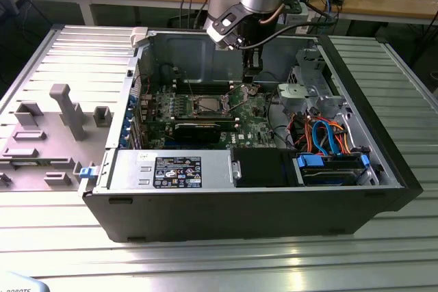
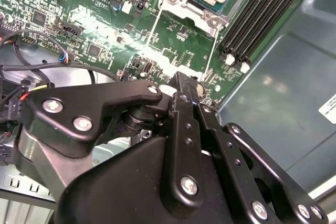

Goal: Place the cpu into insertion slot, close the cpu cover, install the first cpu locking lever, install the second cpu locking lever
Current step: 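Close the cpu cover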

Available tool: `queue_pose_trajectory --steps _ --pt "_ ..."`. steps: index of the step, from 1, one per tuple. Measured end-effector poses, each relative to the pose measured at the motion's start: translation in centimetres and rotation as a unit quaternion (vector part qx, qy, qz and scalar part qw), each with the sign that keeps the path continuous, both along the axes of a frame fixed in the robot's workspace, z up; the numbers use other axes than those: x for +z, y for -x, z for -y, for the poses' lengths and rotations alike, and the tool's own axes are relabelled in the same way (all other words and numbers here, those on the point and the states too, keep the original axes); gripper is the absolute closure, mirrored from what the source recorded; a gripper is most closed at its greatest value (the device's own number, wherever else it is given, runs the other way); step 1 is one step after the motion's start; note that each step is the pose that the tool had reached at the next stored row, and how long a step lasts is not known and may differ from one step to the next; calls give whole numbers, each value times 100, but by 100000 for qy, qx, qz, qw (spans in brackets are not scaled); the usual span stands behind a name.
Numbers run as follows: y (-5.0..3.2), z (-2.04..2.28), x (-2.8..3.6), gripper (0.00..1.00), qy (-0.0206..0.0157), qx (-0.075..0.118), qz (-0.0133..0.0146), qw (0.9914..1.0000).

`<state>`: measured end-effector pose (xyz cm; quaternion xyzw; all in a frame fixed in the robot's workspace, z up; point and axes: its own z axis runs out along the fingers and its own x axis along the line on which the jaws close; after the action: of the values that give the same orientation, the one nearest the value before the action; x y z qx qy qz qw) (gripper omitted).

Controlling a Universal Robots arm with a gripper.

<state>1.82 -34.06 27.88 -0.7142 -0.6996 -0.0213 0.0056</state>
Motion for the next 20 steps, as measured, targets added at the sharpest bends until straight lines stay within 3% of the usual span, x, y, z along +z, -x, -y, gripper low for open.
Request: queue_pose_trajectory --steps 9,20 --pt "-10 0 -2 89 2 10 -4 100000" --pt "-128 0 -68 89 -4 4 -1 100000"
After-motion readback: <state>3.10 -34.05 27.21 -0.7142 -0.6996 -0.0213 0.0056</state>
